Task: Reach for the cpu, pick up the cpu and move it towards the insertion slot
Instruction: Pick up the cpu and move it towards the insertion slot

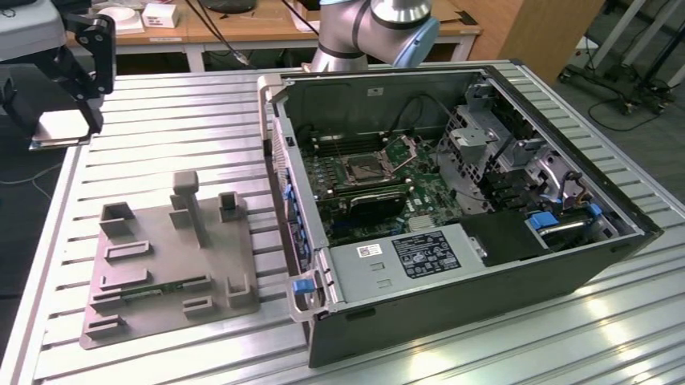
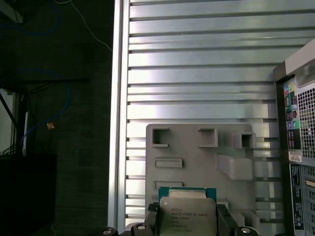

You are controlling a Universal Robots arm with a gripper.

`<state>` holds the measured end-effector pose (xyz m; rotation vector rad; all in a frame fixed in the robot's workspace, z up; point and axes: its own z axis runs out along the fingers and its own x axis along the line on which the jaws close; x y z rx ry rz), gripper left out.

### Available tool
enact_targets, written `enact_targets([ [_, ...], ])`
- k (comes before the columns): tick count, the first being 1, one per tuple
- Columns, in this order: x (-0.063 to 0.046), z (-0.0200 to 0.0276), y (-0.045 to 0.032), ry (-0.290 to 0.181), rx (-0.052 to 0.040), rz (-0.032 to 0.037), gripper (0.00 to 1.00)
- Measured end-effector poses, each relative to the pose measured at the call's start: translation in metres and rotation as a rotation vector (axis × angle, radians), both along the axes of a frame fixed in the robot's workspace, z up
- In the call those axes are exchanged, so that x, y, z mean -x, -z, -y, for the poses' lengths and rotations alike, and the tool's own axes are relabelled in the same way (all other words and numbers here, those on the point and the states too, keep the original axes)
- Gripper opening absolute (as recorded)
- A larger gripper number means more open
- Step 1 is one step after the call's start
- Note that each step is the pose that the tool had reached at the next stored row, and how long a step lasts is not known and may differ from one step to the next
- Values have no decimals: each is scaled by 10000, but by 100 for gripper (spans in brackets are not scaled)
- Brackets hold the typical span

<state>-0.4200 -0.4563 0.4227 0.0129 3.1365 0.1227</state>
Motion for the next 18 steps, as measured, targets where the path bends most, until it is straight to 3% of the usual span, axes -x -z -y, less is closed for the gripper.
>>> enact_targets([
  [18, -54, 0, 13, 0, -1, 0, 54],
])
